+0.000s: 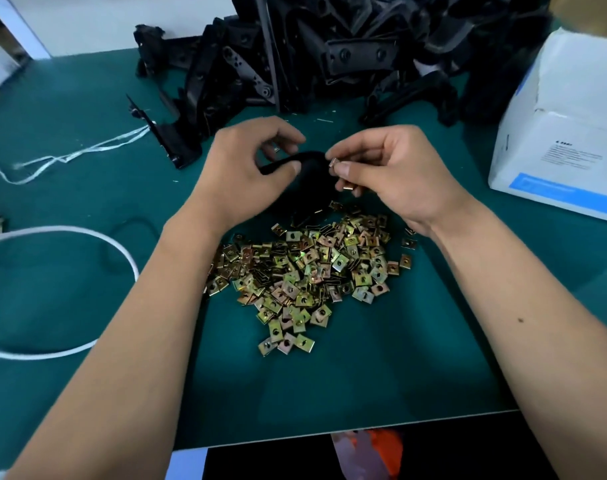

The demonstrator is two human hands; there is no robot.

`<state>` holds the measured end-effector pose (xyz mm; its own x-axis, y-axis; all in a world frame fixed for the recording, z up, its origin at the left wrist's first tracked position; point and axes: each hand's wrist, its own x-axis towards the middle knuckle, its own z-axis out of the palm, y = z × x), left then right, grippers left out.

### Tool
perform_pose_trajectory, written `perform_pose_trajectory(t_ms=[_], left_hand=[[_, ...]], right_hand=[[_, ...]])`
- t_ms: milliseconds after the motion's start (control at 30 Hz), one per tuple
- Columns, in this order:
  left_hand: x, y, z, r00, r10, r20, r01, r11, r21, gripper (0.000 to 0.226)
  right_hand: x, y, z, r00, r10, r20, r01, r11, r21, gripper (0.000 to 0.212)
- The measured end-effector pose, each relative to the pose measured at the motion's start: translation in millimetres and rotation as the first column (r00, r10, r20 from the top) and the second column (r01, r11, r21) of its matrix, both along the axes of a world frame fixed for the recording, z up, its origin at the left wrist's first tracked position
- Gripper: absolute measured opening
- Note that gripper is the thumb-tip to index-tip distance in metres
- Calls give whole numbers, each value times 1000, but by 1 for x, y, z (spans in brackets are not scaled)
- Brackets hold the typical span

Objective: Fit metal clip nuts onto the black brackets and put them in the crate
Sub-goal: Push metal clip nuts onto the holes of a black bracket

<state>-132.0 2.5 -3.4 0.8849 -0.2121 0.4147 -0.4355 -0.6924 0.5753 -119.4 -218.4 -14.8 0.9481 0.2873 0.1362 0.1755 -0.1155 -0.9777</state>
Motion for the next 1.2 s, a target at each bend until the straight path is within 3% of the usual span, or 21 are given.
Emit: perform_pose_trajectory(t_ms=[233,400,533,667,767,967,1200], left_hand=[[-8,-11,12,991,-136,18,128,964,232,61],[1,-5,1,993,-118,-12,116,953,278,43],[4,-4,-3,999,6,32,-10,993,118,13],[8,0,1,987,153,52,-148,985,-91,36],[9,4,1,985,174,5,-170,968,-186,51],[5,10,0,990,130,-48,-136,979,-152,69],[2,-3,1,995,18,-101,-28,995,-97,72]], right_hand=[[1,7,-3,998,-58,-24,59,998,38,11],[1,6,-3,995,-92,-39,98,983,158,4],[2,4,-3,995,-70,-64,82,974,211,8],[1,2,-2,997,-55,-61,65,983,174,20],[1,1,-2,998,-60,-25,63,988,144,23],[1,2,-1,995,-96,-14,97,983,154,15],[-3,5,3,999,-33,11,32,991,133,11]])
